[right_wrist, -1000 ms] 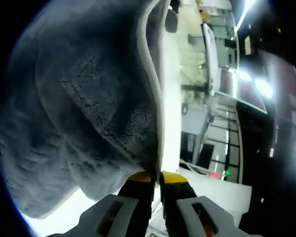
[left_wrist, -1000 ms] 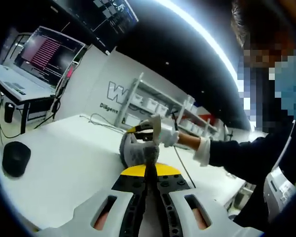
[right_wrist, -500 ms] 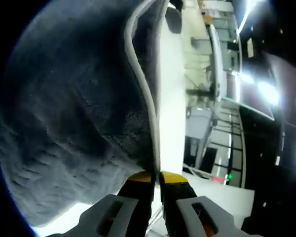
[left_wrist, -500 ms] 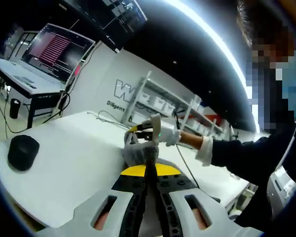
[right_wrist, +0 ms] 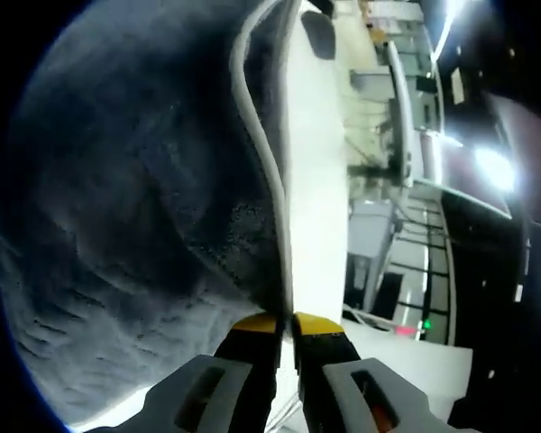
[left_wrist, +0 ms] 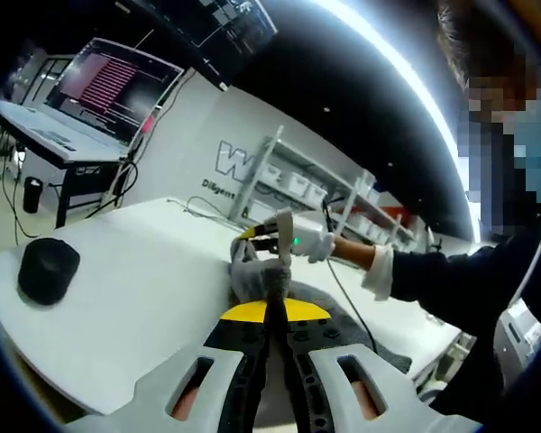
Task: Open the folded towel by lifting each exposed corner and separating the folded layers until the towel lies flat within the target outline without major curled edges
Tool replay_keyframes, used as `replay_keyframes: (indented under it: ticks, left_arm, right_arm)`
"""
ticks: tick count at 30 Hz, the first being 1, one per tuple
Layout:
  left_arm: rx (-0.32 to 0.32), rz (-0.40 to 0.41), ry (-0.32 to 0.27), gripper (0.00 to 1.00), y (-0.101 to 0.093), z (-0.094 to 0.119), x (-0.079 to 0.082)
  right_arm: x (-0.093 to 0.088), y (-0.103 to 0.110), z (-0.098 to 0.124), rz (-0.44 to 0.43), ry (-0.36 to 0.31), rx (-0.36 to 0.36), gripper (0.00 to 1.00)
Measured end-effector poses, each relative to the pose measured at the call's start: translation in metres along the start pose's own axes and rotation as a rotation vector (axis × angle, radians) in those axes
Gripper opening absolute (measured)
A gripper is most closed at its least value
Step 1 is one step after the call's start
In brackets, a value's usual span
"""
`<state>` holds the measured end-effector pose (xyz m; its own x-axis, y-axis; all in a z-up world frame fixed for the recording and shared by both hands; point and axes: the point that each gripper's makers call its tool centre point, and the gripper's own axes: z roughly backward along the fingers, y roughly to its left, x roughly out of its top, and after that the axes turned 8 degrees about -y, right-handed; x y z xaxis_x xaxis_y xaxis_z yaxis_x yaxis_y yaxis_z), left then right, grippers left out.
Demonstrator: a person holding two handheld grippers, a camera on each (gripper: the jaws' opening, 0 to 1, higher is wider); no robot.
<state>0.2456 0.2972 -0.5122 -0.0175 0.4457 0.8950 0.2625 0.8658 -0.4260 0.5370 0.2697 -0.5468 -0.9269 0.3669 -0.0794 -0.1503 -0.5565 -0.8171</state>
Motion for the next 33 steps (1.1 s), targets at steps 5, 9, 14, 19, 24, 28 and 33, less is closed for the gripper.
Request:
replay_keyframes:
  ticks: [5,9,14,19,24,28,33]
  left_arm:
    - [0.009,0.008,0.007,0.03,0.006,0.001,-0.004]
    - [0.014,0.011,0.012,0.03,0.008,0.001,-0.006]
    - [0.023,0.015,0.019,0.03,0.012,0.002,-0.009]
    - [0.029,0.017,0.029,0.03,0.015,0.003,-0.013]
    - [0.039,0.025,0.042,0.03,0.019,0.005,-0.018]
    - [0.039,0.027,0.051,0.03,0.021,0.006,-0.02]
    - [0.043,0.03,0.064,0.03,0.024,0.008,-0.022]
  right_arm:
    - [0.002,0.003,-0.006,-0.005,-0.009,0.006,0.01]
    - [0.002,0.004,-0.009,-0.015,-0.015,0.007,0.02]
    - [0.003,0.006,-0.014,-0.023,-0.023,0.0,0.04]
    - [-0.001,0.01,-0.02,-0.038,-0.016,0.005,0.07]
    - [-0.003,0.017,-0.023,-0.055,-0.019,0.015,0.07]
    - [-0.004,0.021,-0.025,-0.066,-0.019,0.021,0.07]
    - [-0.002,0.028,-0.029,-0.084,-0.029,0.036,0.07]
